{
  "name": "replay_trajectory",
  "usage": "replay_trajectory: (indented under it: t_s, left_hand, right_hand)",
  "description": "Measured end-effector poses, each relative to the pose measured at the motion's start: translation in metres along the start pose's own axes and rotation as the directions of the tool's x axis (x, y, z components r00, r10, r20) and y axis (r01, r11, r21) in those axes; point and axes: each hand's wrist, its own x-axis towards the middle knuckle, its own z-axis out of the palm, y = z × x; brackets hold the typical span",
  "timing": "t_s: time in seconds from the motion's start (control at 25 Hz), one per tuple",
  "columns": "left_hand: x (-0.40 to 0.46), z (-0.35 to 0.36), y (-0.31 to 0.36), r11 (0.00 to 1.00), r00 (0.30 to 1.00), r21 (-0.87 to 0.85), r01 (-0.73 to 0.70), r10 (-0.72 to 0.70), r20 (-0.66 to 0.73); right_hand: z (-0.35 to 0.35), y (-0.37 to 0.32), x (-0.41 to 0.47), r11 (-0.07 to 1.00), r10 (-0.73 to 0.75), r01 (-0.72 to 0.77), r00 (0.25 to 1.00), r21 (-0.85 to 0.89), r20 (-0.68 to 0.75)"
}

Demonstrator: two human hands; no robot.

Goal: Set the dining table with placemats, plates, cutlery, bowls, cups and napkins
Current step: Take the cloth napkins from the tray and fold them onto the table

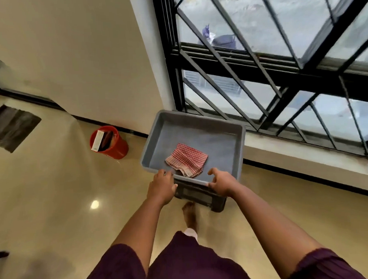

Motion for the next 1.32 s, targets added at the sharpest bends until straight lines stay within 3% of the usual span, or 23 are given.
replay_trajectory:
  t_s: [0.16,0.36,0.52,0.72,0.84,1.0,1.12,1.32]
  left_hand:
    - [0.081,0.01,-0.011,0.995,0.995,-0.099,0.016,-0.006,0.1]
    - [0.162,0.039,-0.015,0.98,0.986,-0.198,-0.001,0.033,0.162]
    - [0.195,0.073,-0.015,0.952,0.957,-0.306,-0.007,0.095,0.274]
    - [0.219,0.083,-0.014,0.914,0.958,-0.406,-0.01,0.125,0.258]
    - [0.23,0.068,-0.016,0.895,0.966,-0.445,-0.044,0.152,0.209]
    - [0.222,0.035,-0.012,0.858,0.976,-0.5,-0.118,0.194,0.102]
    - [0.201,0.002,0.005,0.819,0.973,-0.547,-0.173,0.229,0.036]
    - [0.155,-0.055,0.036,0.858,0.935,-0.389,-0.335,0.354,-0.024]
  right_hand:
    - [-0.008,-0.011,0.085,0.999,0.045,-0.045,0.999,0.027,0.004]
    - [0.014,-0.009,0.179,0.951,0.2,-0.186,0.979,0.246,-0.033]
    - [0.033,-0.004,0.233,0.804,0.434,-0.371,0.901,0.464,-0.032]
    - [0.049,-0.005,0.273,0.602,0.617,-0.483,0.787,0.635,0.013]
    - [0.05,-0.013,0.279,0.656,0.48,-0.397,0.876,0.642,0.051]
    - [0.025,-0.042,0.25,0.817,0.184,-0.136,0.983,0.561,-0.029]
    - [-0.006,-0.061,0.206,0.819,-0.009,0.066,0.995,0.57,-0.104]
    - [-0.062,-0.076,0.107,0.749,-0.235,0.315,0.949,0.583,-0.211]
